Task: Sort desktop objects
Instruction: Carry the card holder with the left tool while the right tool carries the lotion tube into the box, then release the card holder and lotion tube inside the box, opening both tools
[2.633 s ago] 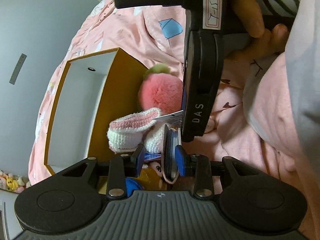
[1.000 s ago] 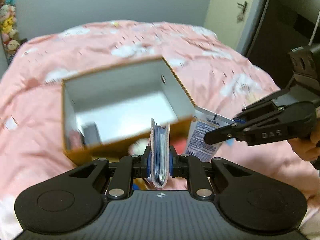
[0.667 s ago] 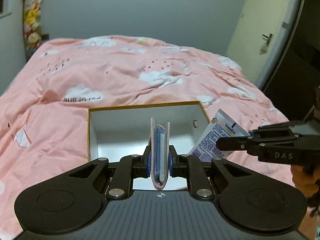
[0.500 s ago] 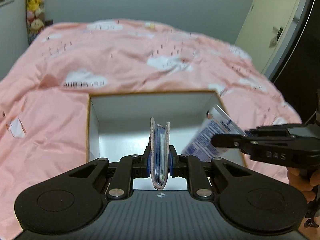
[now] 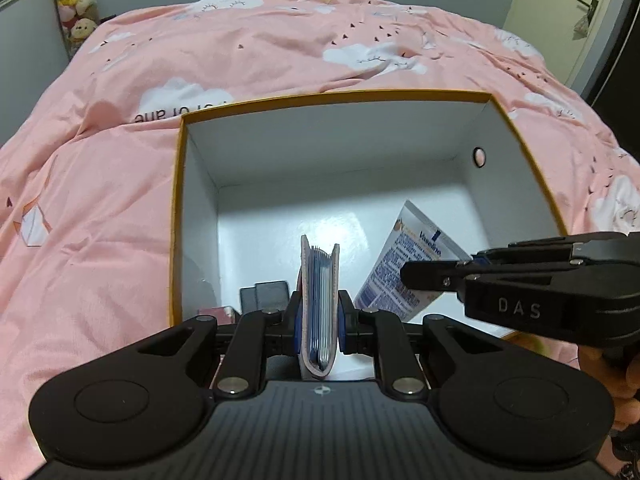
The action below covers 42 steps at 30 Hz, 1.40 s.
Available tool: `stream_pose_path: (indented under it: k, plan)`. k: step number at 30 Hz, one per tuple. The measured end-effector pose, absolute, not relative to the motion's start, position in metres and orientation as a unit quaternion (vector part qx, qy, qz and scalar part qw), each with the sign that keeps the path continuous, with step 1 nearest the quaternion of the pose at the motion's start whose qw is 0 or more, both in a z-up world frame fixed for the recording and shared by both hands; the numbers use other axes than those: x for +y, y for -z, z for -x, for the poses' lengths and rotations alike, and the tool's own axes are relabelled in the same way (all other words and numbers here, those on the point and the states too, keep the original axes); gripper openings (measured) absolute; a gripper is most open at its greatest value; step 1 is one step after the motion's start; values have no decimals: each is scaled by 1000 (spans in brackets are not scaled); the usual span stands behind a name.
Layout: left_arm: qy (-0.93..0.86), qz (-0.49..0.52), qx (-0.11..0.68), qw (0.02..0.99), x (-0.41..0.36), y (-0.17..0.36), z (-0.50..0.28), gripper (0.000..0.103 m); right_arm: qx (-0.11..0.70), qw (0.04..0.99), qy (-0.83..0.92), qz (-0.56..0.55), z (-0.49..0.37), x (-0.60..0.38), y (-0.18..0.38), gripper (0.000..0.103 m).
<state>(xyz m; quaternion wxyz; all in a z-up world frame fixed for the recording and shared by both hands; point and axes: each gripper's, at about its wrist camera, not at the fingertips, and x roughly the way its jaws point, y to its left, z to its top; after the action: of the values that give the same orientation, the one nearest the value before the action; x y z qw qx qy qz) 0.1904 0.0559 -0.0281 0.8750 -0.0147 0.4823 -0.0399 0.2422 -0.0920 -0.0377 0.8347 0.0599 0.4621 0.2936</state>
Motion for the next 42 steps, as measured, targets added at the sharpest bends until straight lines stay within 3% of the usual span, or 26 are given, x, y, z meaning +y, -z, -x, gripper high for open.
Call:
stream_pose_path:
  k: [20, 26, 28, 42]
  plan:
    - [54, 59, 509, 857, 81, 49, -189, 20, 475, 825, -304, -40, -228, -61, 55, 10]
    - [77, 74, 490, 865, 90, 28, -177, 27, 497, 809, -308, -51, -230, -59, 53, 18]
    - [79, 81, 481, 869, 93, 20, -171, 28, 511, 798, -313, -62, -230, -58, 54, 23]
    - [-1, 92, 440, 893, 101, 1, -110, 28, 517, 792, -311, -89, -220, -61, 52, 29]
